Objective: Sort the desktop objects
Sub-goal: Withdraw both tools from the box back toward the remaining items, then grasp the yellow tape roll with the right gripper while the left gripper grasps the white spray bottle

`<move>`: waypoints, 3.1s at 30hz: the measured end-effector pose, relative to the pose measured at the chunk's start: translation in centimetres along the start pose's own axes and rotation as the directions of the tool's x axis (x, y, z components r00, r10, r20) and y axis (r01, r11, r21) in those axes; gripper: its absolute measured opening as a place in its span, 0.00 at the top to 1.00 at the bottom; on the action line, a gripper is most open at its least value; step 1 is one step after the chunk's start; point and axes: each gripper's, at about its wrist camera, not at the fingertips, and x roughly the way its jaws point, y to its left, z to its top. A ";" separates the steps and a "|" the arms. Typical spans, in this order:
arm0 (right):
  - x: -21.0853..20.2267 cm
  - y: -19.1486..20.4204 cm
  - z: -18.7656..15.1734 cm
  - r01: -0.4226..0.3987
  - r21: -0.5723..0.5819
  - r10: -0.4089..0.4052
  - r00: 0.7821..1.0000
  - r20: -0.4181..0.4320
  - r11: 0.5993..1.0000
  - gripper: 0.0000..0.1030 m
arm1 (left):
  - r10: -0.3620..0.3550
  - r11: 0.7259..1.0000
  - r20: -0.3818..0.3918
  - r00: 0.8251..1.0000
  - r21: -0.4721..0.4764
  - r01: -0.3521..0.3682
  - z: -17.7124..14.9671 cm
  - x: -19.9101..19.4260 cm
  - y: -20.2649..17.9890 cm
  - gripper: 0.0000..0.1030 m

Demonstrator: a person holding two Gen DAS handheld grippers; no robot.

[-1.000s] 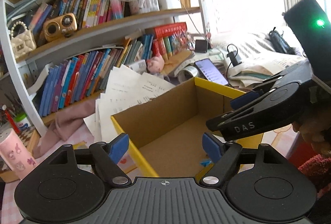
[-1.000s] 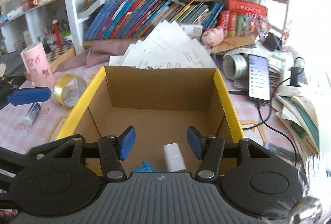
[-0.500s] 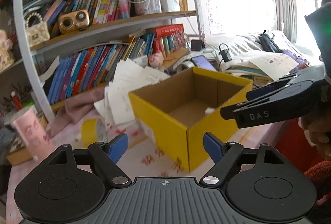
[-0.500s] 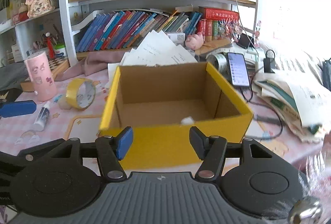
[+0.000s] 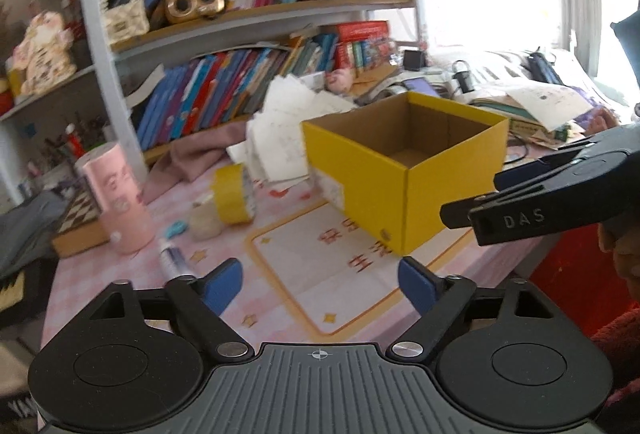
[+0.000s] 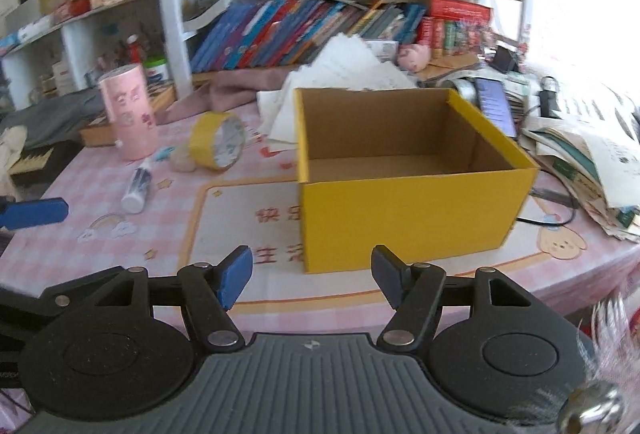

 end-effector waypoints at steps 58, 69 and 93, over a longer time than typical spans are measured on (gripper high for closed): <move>17.8 6.7 10.0 -0.308 -0.166 0.280 0.944 -0.174 0.937 0.32 | 0.231 0.905 -0.280 0.932 -0.290 -0.312 0.6 11.7 11.6 0.14; 25.9 8.1 14.7 -0.318 0.038 0.319 0.921 -0.223 0.947 0.32 | 0.248 0.885 -0.352 0.903 -0.297 -0.359 1.3 18.2 14.4 0.29; 24.8 5.2 14.6 -0.399 0.204 0.442 0.862 -0.248 0.894 0.95 | 0.115 0.819 -0.394 0.912 -0.482 -0.312 0.6 17.5 16.5 0.70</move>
